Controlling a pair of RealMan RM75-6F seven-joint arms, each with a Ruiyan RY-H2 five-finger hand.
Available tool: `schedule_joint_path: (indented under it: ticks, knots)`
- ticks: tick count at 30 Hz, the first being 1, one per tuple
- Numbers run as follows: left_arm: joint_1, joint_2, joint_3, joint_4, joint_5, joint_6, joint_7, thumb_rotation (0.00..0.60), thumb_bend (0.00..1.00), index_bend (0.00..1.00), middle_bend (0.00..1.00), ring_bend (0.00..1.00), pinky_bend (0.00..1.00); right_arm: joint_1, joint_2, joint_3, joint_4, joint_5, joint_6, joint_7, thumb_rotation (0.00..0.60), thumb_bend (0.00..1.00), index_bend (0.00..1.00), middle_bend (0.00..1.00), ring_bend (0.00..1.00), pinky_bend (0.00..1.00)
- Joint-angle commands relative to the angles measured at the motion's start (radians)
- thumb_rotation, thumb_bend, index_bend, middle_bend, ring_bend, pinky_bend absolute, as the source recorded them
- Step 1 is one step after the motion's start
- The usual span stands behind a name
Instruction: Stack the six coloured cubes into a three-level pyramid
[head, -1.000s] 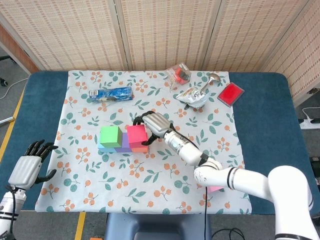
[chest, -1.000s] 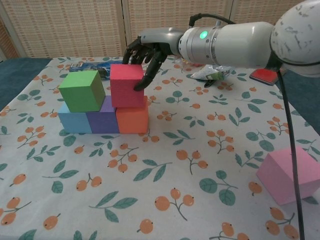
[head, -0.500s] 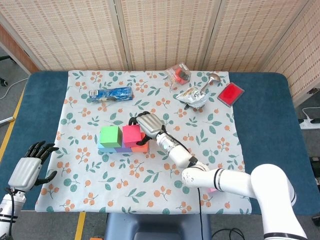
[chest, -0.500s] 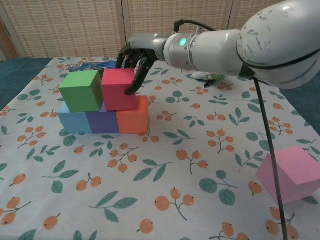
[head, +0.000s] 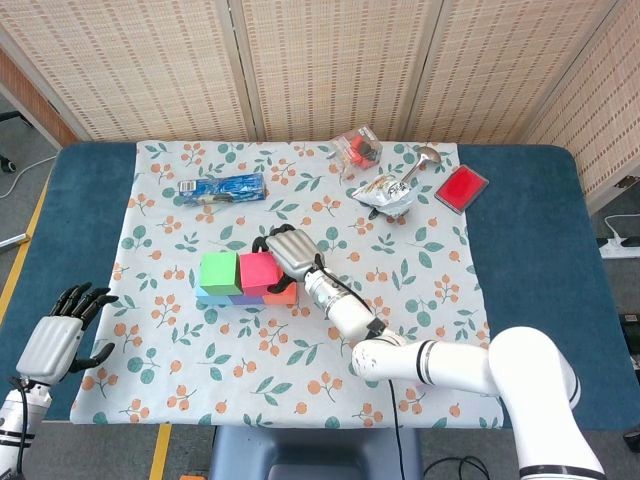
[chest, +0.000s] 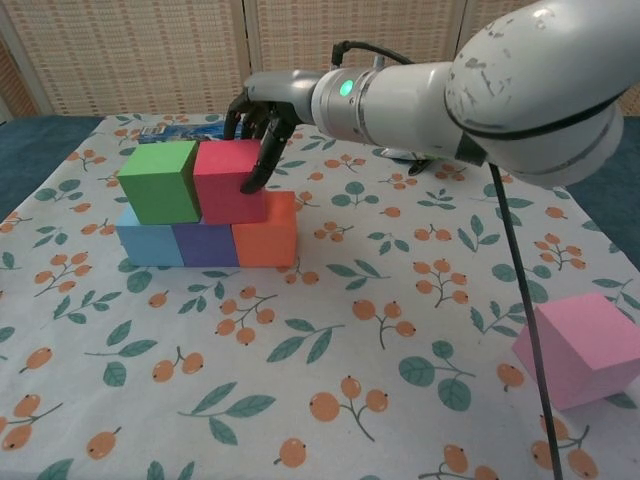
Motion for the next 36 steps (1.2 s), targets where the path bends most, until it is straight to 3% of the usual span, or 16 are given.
schedule_joint_path:
  ticks: [1, 36]
  knots:
    - [0.001, 0.0, -0.001, 0.001, 0.001, 0.0, -0.002, 0.6, 0.29, 0.2, 0.12, 0.02, 0.07, 0.003, -0.001, 0.0, -0.002, 0.006, 0.007, -0.007, 0.6, 0.16, 0.37, 0.39, 0.2, 0.13]
    - [0.008, 0.0, -0.004, 0.008, 0.017, -0.009, -0.022, 0.6, 0.29, 0.19, 0.12, 0.02, 0.07, 0.012, -0.018, 0.013, -0.01, 0.065, 0.051, -0.057, 0.6, 0.16, 0.34, 0.39, 0.2, 0.09]
